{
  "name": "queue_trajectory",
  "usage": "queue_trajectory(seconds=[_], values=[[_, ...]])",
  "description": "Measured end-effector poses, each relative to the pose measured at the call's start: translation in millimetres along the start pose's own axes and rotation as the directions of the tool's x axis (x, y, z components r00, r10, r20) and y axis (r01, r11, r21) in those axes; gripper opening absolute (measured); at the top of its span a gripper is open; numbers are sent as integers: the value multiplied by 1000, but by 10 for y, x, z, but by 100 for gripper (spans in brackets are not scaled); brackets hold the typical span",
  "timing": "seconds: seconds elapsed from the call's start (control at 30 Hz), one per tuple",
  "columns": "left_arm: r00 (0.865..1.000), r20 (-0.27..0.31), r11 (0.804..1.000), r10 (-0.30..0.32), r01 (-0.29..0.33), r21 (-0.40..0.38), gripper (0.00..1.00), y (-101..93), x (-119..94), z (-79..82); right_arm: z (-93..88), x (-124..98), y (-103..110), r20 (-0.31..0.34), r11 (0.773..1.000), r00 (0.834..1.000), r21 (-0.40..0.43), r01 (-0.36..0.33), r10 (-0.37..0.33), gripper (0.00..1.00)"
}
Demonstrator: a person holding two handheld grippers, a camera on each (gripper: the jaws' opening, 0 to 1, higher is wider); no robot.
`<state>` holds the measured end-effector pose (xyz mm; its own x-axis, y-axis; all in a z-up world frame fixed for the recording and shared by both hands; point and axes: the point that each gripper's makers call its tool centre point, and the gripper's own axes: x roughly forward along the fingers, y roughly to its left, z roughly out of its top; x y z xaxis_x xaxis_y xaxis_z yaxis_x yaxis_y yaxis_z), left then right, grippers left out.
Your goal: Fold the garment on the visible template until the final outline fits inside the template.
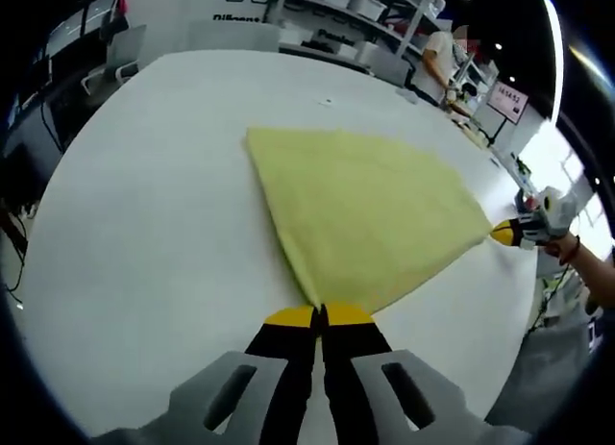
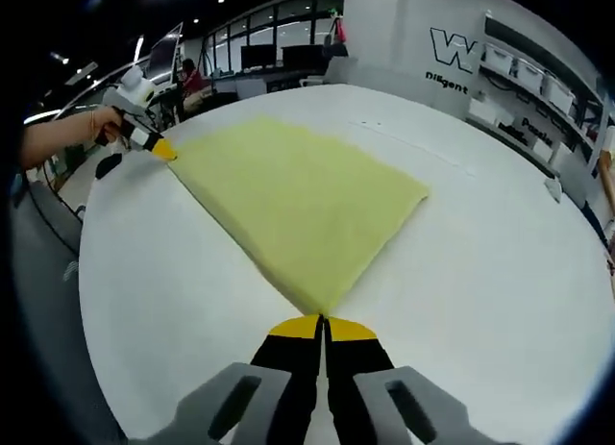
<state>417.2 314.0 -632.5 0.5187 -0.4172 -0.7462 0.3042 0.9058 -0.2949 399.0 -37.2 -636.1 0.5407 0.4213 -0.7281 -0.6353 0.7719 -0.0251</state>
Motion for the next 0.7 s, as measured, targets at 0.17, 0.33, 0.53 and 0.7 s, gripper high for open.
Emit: queue_trajectory(seconds=[0.17,0.33,0.53,0.7], values=[[1000,-3,1000,-2,2,-4,2,-32,-47,-88,-71,-52,65,-5,1000,1000,25,-3,3,0],[1000,-7,1000,-7,7,-6,2,-62,-86,-147,-117,-111,116,-1,999,1000,50,-4,4,0],[1000,-7,1000,-12,12,0,1,-70,-104,-202,-169,-160,174,-6,997,1000,73,-3,3,0],[1000,-15,1000,-13,14,9,2,-66,-131,-244,-199,-188,202,-7,997,1000,81,-4,5,0]])
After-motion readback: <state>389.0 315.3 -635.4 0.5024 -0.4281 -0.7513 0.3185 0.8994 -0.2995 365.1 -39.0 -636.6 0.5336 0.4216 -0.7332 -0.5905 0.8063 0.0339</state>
